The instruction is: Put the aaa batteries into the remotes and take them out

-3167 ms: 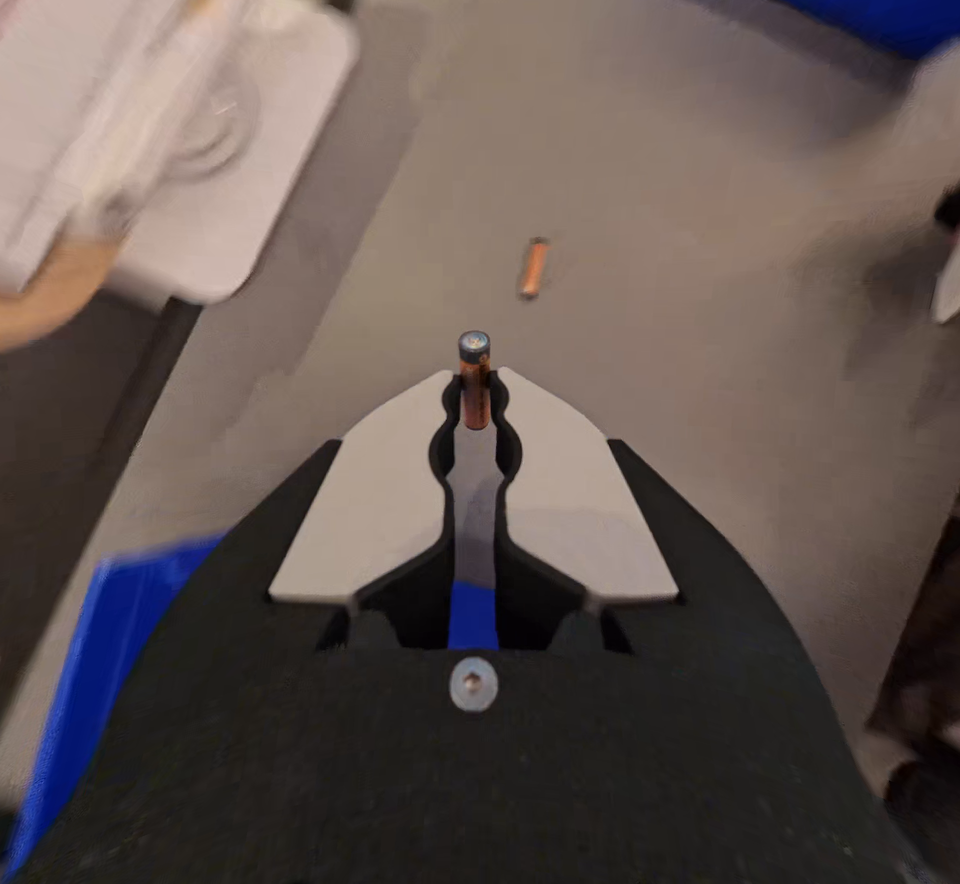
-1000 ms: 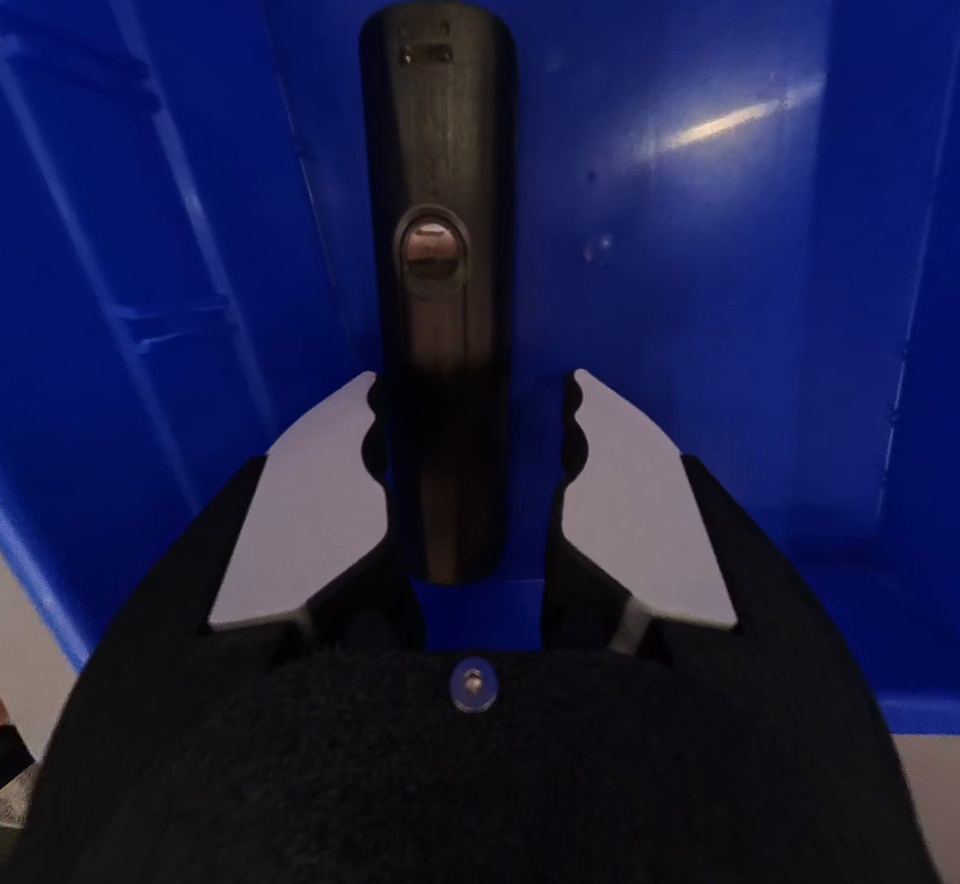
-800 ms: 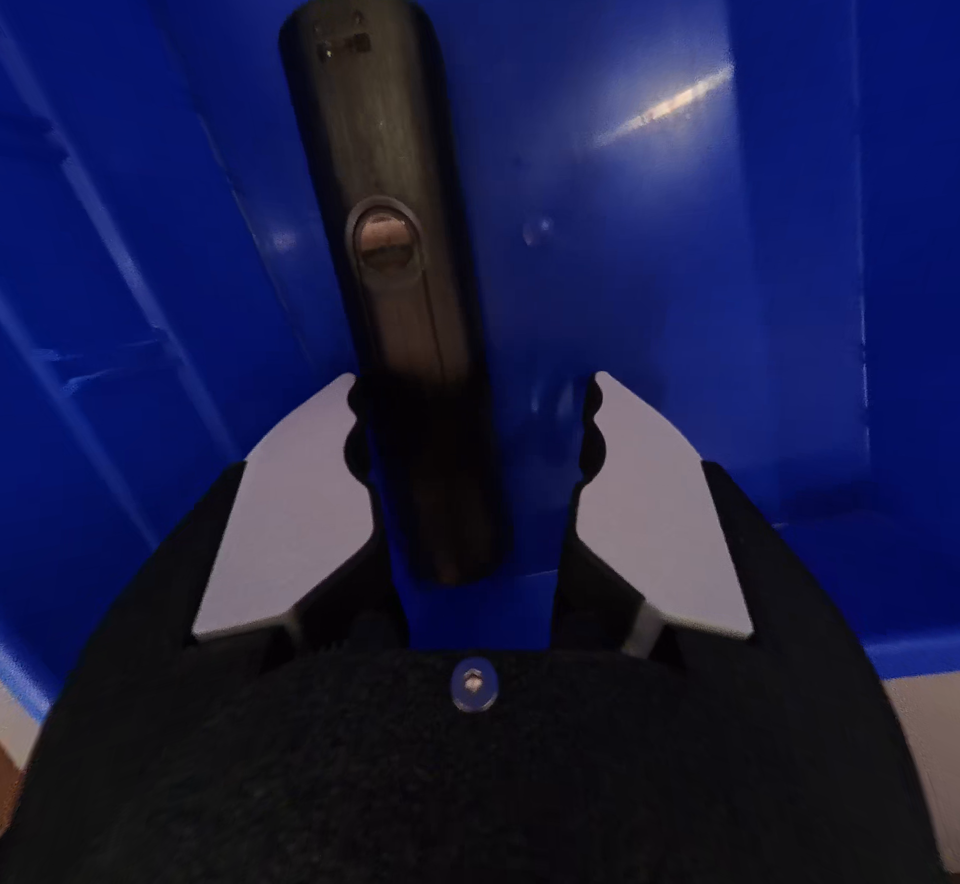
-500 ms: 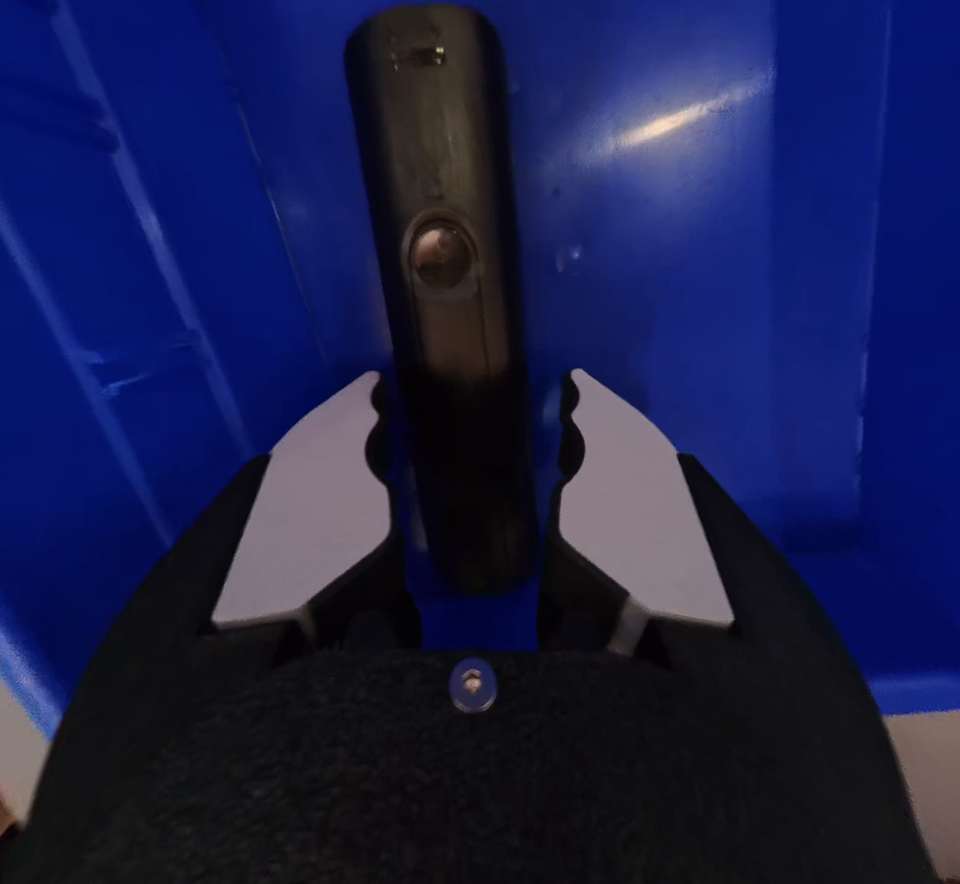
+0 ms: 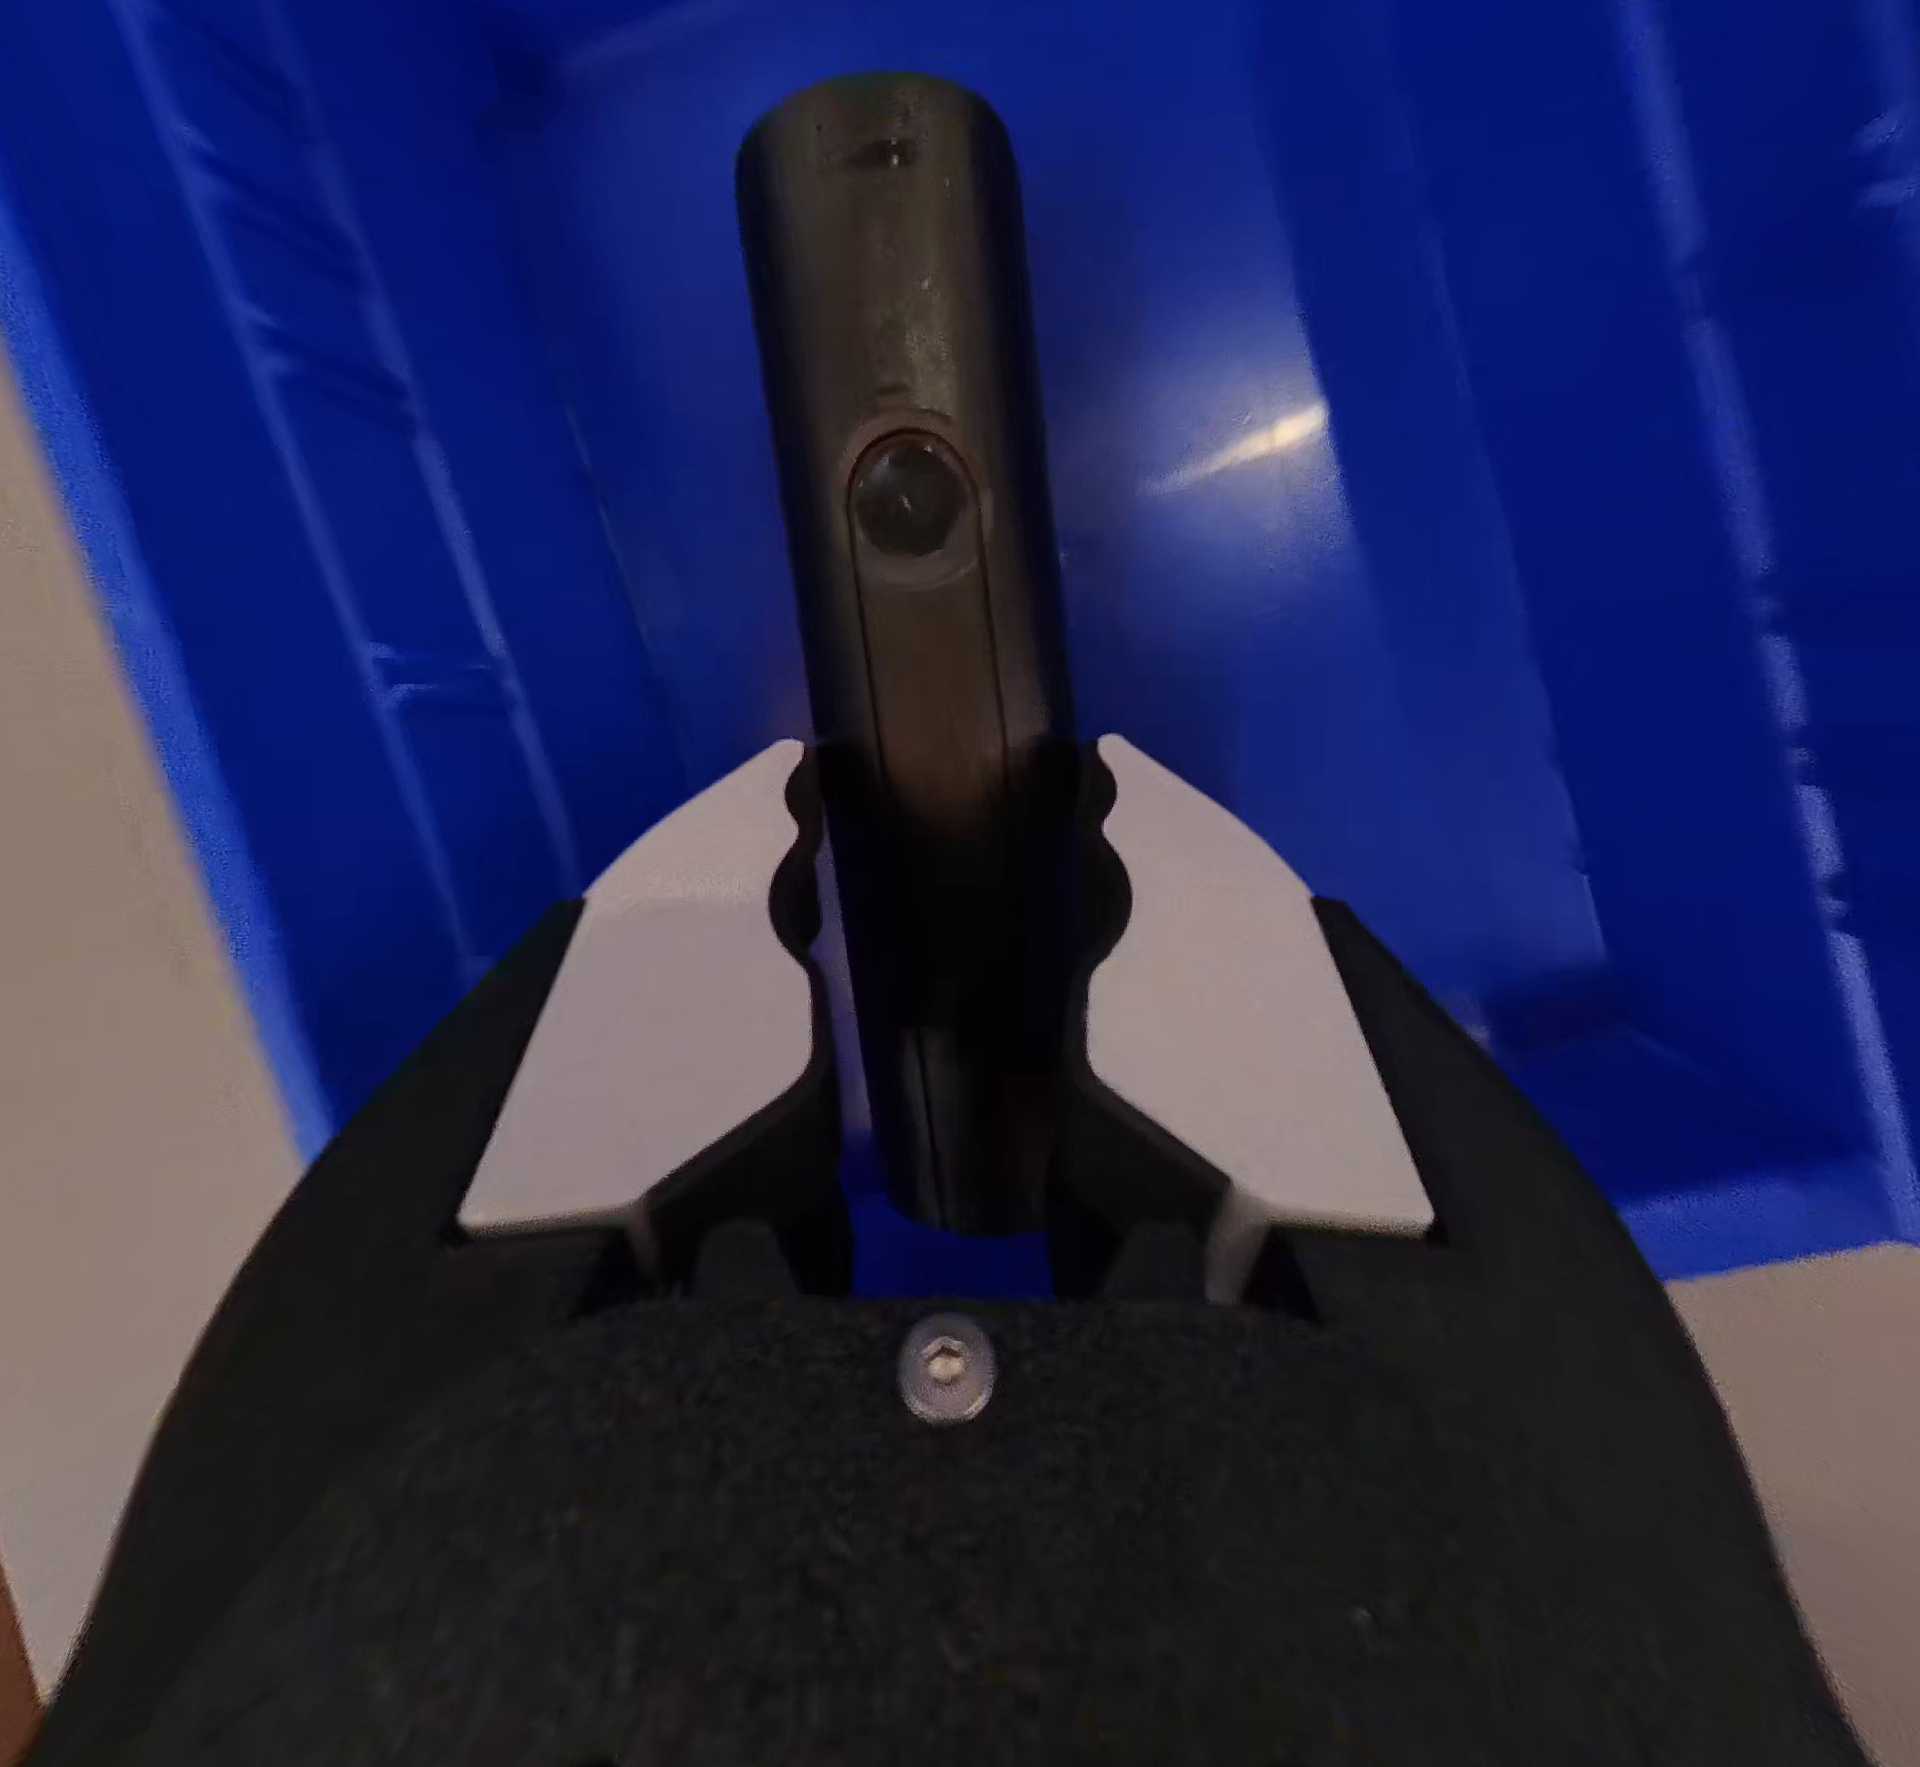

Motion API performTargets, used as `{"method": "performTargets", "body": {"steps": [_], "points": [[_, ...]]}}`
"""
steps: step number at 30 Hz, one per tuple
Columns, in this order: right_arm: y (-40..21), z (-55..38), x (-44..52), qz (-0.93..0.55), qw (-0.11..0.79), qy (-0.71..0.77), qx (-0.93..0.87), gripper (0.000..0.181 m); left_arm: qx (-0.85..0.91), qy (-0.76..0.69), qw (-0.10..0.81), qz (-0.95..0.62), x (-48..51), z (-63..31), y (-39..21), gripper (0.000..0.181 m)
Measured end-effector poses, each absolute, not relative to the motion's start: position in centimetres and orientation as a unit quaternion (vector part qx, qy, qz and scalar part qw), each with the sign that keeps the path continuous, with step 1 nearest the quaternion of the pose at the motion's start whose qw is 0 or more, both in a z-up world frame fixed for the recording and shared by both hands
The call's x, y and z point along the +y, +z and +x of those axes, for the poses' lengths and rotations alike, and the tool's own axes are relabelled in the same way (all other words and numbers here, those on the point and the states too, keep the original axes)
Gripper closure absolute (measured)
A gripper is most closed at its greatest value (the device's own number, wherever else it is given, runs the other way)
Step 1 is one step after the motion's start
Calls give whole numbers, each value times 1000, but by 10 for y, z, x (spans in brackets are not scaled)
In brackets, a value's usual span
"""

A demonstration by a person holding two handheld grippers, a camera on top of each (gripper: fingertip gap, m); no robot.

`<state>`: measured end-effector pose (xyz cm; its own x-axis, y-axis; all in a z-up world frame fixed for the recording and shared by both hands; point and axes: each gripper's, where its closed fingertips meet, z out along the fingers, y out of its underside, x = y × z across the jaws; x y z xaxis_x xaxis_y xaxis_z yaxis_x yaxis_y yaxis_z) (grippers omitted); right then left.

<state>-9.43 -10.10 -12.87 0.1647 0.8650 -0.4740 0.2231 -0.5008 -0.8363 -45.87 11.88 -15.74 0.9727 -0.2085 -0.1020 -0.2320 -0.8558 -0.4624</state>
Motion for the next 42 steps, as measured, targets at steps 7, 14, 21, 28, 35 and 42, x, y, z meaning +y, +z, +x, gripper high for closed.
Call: {"method": "performTargets", "body": {"steps": [7,14,21,28,35,42], "points": [[-106,-105,-62,-686,343,533,-358,134,223,-37,377,-898,117,-397,-66,134],[-55,-132,7,-602,413,535,-426,117,450,-176,396,-781,69,-241,-20,134],[-18,-131,32,-535,449,587,-409,84,586,-274,342,-682,15,-129,-39,134],[-18,-108,10,-506,448,600,-429,118,621,-309,308,-651,4,-95,-61,134],[-15,-94,15,-497,460,610,-412,120,588,-352,326,-652,8,-83,-59,134],[-11,-88,8,-473,470,602,-440,120,439,-504,307,-677,27,-96,-47,115]]}}
